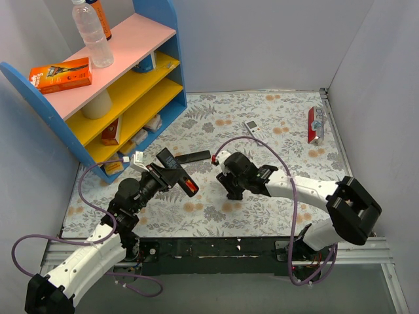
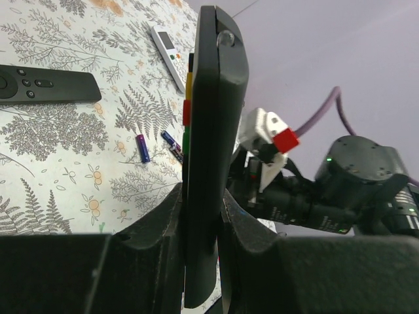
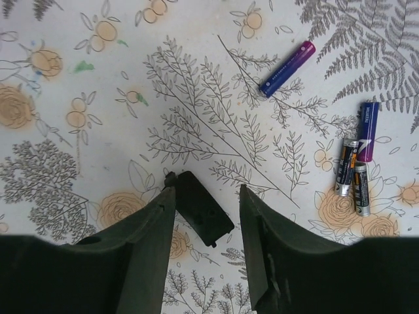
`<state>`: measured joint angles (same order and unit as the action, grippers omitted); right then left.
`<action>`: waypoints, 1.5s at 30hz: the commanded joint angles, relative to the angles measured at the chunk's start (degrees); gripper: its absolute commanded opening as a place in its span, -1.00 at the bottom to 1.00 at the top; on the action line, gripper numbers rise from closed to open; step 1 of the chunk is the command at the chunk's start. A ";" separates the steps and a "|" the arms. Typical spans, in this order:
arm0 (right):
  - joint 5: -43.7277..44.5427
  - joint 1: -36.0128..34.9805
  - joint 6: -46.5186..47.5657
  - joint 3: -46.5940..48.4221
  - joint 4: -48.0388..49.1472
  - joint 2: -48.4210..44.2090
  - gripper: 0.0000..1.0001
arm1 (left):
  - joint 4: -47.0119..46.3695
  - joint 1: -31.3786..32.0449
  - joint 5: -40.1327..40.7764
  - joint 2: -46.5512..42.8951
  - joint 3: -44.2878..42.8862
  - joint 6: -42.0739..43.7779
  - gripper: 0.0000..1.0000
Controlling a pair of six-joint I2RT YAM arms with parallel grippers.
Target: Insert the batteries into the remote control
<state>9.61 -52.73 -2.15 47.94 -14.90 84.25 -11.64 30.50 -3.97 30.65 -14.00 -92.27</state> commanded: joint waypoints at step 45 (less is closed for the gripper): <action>-10.99 -2.90 3.13 1.81 6.71 -2.06 -0.97 | -4.71 0.17 -1.48 3.09 1.43 -0.19 -0.99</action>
<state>3.20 -55.31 5.08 50.46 -14.09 86.78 -13.32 30.52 -5.19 34.30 -13.15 -91.94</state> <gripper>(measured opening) 0.126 0.189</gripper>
